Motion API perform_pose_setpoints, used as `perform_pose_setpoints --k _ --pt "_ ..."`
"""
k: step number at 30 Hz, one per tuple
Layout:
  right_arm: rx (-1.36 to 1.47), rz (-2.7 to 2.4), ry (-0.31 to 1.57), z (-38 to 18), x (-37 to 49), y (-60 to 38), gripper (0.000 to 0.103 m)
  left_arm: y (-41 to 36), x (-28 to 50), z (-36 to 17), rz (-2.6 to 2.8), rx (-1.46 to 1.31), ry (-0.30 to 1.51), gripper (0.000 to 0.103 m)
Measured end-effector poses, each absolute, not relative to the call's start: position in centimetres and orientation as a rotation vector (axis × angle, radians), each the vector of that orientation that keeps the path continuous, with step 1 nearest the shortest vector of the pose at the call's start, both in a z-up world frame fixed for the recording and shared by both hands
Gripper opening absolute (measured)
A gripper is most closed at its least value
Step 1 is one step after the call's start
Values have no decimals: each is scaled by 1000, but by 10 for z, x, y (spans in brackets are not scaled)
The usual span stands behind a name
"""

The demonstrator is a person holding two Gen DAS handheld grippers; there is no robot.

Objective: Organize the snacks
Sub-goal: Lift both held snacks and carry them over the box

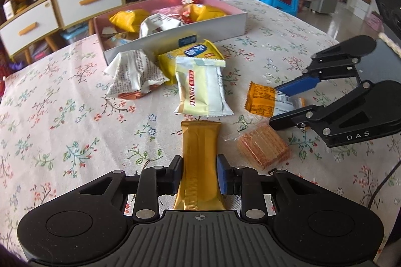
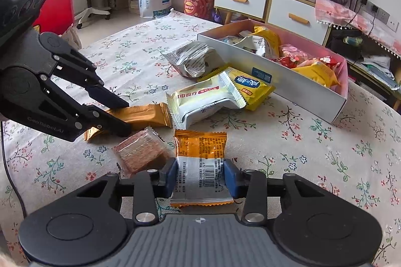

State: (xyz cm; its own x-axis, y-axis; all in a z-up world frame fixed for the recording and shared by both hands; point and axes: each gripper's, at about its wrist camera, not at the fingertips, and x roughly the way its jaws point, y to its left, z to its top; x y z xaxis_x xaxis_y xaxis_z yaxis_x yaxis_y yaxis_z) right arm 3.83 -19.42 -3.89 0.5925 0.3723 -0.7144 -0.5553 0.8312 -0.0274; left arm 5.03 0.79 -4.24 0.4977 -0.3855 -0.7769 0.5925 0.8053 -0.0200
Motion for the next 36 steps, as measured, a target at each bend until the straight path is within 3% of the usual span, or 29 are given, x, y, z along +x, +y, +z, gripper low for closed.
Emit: perform_pose_setpoints --k 36 --pt "-134 394 658 24 90 -206 28 -18 100 28 -527 103 749 26"
